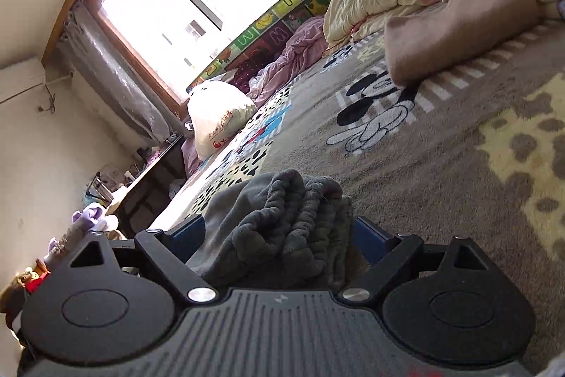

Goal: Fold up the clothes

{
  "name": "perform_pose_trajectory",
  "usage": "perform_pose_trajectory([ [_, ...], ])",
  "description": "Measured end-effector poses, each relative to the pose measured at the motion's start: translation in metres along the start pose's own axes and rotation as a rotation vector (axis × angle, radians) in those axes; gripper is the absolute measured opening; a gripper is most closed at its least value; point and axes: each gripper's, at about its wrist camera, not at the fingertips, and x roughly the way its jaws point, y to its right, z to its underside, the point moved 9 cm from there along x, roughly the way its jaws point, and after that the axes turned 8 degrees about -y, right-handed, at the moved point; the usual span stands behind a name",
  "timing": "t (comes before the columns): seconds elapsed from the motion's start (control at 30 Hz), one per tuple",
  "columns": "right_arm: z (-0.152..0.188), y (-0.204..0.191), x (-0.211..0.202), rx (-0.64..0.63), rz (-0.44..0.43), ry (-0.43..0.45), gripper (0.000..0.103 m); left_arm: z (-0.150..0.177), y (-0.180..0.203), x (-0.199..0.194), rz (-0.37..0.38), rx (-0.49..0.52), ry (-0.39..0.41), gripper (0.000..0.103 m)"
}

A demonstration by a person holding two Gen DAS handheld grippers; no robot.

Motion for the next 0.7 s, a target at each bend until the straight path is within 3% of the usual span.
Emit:
perform_pose_trajectory([
  [0.1,0.005,0.007,0.012,0.112,-0.061,-0.019,0.091,-0.006,-0.004,0.021,0.045,-0.072,-0.067,0.076],
  [0.2,0.009,0.006,0.034,0.099,-0.044,-0.048,0.092,-0.005,-0.004,0.049,0.036,-0.088,-0.117,0.076],
  [0.3,0.012,0.001,0.054,0.037,0.001,-0.070,0.092,0.000,0.013,0.067,0.005,0.008,-0.129,0.075],
  [0.37,0.013,-0.001,0.066,-0.019,0.042,-0.082,0.085,0.009,0.023,0.072,-0.021,0.072,-0.142,0.061],
  [0.43,0.012,-0.001,0.071,-0.025,0.039,-0.085,0.078,0.015,0.027,0.065,-0.043,0.079,-0.123,0.044],
  [0.57,0.016,-0.007,0.066,-0.003,-0.015,-0.110,0.066,0.022,0.038,0.025,-0.049,0.075,-0.072,0.039],
  [0.7,0.057,-0.051,0.035,0.029,-0.131,-0.243,0.065,0.042,0.019,-0.059,-0.056,0.014,-0.020,0.039],
])
